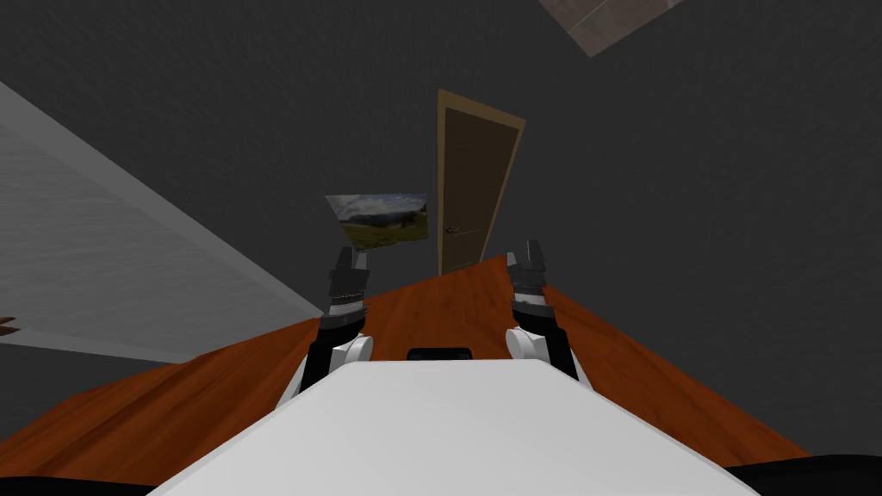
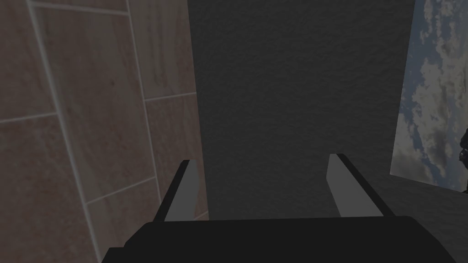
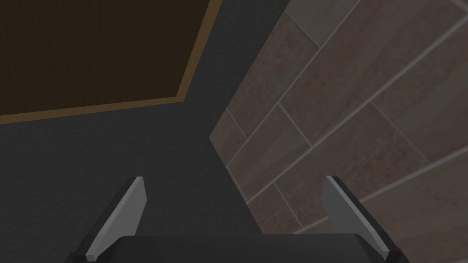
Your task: Pull the door open
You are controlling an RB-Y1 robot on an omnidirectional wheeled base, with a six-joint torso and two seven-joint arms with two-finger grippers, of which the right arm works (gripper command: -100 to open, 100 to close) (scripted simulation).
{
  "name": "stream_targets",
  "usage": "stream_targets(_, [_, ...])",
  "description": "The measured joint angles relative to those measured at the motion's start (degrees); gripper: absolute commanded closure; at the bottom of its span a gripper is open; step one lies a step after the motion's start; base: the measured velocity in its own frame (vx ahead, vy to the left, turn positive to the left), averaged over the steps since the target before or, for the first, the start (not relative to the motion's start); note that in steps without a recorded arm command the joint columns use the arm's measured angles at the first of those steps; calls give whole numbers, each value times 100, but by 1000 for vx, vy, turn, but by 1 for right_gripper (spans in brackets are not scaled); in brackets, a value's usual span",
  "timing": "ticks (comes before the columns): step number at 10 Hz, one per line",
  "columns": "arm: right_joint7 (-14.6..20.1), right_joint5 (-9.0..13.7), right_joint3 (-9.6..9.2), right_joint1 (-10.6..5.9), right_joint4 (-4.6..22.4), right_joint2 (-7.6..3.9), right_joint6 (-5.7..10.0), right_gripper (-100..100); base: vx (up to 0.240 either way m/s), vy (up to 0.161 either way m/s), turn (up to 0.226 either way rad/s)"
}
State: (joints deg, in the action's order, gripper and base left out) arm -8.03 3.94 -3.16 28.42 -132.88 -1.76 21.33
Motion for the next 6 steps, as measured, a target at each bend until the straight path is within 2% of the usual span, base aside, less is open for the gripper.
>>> stream_targets(3, [90,-46,16,-87,310,-81,83,-100,121,-7,65])
stream_targets(5, [152,-76,43,-204,571,-128,126,-100,114,-7,74])
stream_targets(6, [214,-77,82,-230,717,-192,179,-100,132,-17,60])
